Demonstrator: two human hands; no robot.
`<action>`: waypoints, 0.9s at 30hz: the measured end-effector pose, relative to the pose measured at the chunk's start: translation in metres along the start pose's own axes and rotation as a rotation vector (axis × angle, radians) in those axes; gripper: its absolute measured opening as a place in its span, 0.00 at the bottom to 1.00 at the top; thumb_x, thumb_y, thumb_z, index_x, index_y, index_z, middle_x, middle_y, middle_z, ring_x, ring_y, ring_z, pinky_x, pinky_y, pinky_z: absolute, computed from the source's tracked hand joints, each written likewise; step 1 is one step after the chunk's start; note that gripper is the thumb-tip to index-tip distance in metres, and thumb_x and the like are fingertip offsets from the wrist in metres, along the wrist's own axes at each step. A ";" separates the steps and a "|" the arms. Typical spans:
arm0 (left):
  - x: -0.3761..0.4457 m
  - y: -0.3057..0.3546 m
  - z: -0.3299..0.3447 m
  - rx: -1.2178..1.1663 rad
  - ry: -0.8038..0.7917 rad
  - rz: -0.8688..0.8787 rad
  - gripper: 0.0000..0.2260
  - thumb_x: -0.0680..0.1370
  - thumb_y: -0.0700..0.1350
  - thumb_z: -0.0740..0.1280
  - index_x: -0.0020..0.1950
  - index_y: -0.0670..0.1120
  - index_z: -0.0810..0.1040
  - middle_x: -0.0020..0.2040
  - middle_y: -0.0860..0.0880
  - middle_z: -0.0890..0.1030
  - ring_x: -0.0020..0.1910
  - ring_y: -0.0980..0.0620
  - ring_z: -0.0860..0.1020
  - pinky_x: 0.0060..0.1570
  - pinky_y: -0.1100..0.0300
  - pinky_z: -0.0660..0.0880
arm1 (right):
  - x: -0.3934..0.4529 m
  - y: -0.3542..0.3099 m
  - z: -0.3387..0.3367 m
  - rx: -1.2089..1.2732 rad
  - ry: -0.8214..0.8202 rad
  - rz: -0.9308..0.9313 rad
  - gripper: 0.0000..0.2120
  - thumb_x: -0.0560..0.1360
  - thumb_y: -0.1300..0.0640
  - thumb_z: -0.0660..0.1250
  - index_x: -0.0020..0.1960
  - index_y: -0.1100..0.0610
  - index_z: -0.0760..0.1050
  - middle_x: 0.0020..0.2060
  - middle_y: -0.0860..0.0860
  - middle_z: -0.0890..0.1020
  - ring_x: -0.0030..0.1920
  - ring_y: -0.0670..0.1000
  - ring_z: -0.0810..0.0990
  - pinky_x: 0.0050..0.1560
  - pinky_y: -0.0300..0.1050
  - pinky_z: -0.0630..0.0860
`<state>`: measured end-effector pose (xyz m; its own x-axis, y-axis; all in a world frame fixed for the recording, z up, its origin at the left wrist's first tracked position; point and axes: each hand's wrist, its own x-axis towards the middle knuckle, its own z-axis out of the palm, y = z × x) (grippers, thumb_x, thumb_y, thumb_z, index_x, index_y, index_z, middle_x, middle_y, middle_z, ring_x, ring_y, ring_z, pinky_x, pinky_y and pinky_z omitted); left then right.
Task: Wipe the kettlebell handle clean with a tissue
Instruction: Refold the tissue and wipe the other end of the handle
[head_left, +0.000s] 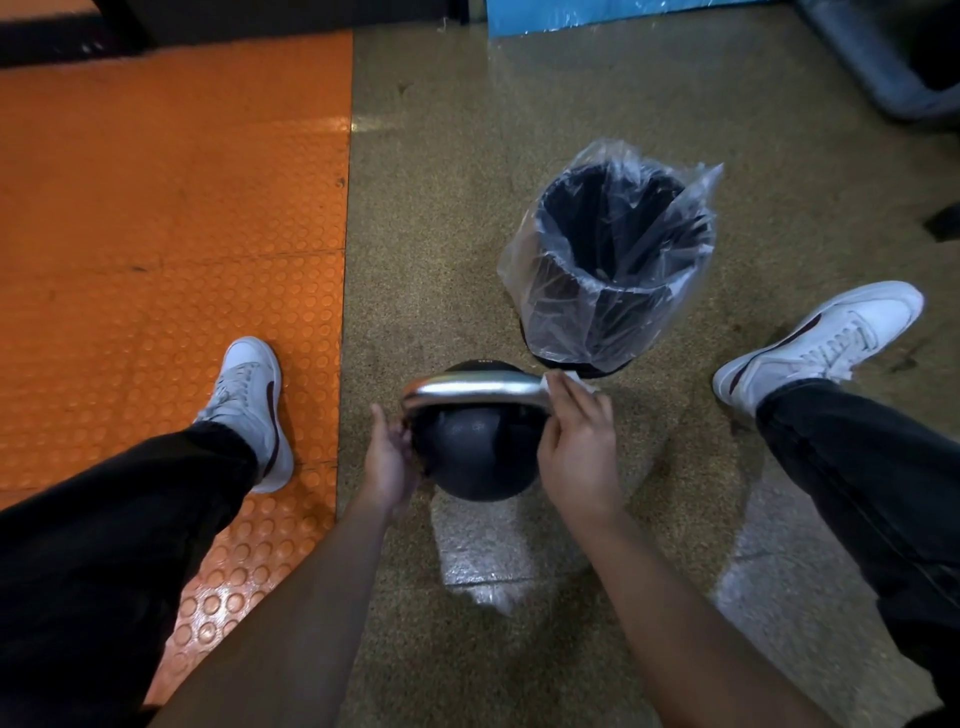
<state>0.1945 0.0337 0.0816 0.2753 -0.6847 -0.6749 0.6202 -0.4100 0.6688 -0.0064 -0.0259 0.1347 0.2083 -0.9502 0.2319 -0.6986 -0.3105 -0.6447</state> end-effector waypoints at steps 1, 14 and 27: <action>0.000 -0.001 0.000 0.010 0.001 -0.001 0.32 0.81 0.67 0.40 0.59 0.52 0.78 0.49 0.56 0.86 0.55 0.55 0.78 0.66 0.43 0.66 | 0.004 -0.005 0.002 -0.001 0.007 -0.025 0.21 0.76 0.71 0.64 0.69 0.64 0.75 0.63 0.57 0.81 0.60 0.58 0.75 0.59 0.57 0.80; 0.005 -0.003 -0.002 0.022 0.001 -0.003 0.32 0.81 0.68 0.41 0.61 0.52 0.78 0.55 0.54 0.84 0.60 0.51 0.76 0.66 0.44 0.67 | -0.003 -0.016 0.007 0.014 0.016 -0.224 0.19 0.80 0.63 0.58 0.68 0.62 0.77 0.65 0.55 0.80 0.58 0.55 0.74 0.61 0.51 0.78; 0.006 -0.004 -0.006 0.020 0.010 -0.023 0.33 0.79 0.71 0.41 0.62 0.55 0.78 0.61 0.55 0.82 0.70 0.47 0.70 0.72 0.32 0.58 | 0.002 -0.020 0.004 0.030 0.010 -0.196 0.19 0.77 0.67 0.64 0.67 0.62 0.78 0.64 0.55 0.81 0.58 0.57 0.75 0.60 0.48 0.77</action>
<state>0.1982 0.0341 0.0731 0.2685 -0.6692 -0.6929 0.6114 -0.4374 0.6594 0.0109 -0.0216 0.1450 0.3309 -0.8714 0.3622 -0.6249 -0.4900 -0.6078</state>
